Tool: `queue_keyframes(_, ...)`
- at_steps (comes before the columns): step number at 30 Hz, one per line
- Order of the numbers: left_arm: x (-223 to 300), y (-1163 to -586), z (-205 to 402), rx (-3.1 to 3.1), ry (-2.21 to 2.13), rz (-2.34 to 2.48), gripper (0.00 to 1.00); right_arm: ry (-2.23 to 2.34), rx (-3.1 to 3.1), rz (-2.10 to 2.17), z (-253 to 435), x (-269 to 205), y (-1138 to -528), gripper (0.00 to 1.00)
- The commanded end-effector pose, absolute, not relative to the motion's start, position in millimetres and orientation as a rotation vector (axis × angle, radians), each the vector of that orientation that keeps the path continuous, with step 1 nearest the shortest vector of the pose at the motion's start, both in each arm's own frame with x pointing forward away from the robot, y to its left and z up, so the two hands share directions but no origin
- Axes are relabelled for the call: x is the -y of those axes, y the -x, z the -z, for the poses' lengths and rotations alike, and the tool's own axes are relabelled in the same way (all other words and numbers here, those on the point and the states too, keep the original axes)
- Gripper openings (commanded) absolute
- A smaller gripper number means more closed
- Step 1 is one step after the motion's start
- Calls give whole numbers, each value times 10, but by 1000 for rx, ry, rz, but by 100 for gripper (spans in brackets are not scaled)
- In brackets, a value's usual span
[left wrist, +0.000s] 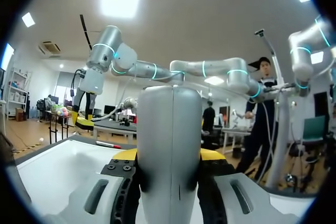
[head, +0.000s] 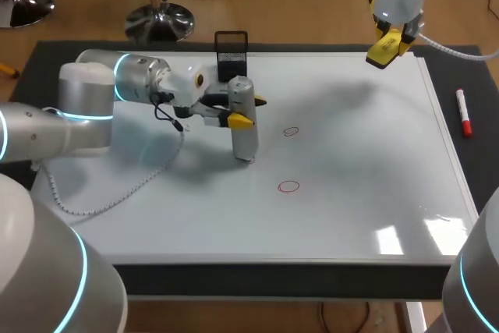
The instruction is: Pick up the inspection probe, press it on each red-marked spot on the whiteboard one by one, put down the probe, pick up the eraser, and wipe off all the red marks.
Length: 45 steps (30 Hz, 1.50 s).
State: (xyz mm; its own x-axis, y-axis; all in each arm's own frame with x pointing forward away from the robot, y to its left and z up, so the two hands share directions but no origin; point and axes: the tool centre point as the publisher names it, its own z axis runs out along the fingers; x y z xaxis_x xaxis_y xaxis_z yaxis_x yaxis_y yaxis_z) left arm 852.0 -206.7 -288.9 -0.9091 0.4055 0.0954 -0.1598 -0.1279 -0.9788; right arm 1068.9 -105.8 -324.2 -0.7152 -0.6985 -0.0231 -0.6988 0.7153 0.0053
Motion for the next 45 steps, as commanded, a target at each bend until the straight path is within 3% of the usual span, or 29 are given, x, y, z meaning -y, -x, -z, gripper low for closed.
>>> queue_keyframes(1,2092,-8556,2922,1763,283,-2089,0,1181,-2893,-16,3227,1063,-10688,0)
queue_keyframes(45,2088,-8532,2899,1779,294,-2084,0,1181,-2893,-16,3227,1063,-10688,0)
